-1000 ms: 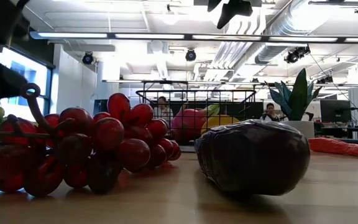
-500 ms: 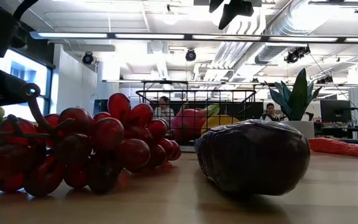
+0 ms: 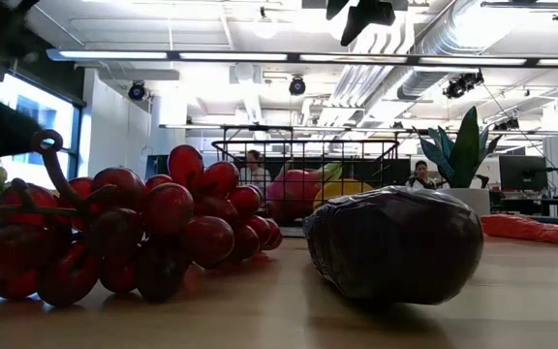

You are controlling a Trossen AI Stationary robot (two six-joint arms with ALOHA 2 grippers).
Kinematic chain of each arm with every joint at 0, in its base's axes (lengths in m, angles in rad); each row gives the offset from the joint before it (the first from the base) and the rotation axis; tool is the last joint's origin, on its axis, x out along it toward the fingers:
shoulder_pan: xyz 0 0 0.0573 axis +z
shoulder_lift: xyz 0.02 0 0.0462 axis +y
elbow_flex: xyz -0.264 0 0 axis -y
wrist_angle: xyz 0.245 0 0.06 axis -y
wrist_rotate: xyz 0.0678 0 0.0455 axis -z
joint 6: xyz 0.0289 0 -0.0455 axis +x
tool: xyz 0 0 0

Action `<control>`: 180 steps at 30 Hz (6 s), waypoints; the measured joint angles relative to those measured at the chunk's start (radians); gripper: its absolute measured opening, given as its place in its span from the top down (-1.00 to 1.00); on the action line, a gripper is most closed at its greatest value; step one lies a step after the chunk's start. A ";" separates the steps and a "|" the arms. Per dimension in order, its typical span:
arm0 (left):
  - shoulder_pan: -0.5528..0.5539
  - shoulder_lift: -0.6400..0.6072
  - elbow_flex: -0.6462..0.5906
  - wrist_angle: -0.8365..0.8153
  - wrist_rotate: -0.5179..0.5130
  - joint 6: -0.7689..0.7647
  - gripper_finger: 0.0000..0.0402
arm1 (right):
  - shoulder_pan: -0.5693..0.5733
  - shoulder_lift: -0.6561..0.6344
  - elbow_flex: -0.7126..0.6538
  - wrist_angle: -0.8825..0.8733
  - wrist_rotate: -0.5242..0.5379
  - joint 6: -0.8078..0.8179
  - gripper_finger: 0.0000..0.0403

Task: Build produce basket
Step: Put the dragon fruit into the wire basket, then put the pear into the wire basket

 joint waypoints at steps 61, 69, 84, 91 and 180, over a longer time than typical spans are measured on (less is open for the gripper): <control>0.856 -0.369 0.001 0.647 -0.129 0.353 0.97 | 0.000 0.000 -0.001 -0.100 0.386 0.417 -0.31; 0.927 -0.369 0.001 0.804 -0.156 0.332 0.97 | -0.001 0.000 -0.001 -0.105 0.388 0.389 -0.31; 0.997 -0.323 0.001 0.904 -0.320 0.284 0.96 | -0.001 0.000 -0.001 -0.104 0.388 0.356 -0.31; 1.011 -0.229 0.001 0.973 -0.421 0.255 0.96 | -0.001 0.000 -0.001 -0.104 0.406 0.342 -0.31; 0.976 -0.564 0.001 0.267 -0.307 0.407 0.17 | 0.182 0.000 -0.222 -0.283 0.231 0.586 -0.31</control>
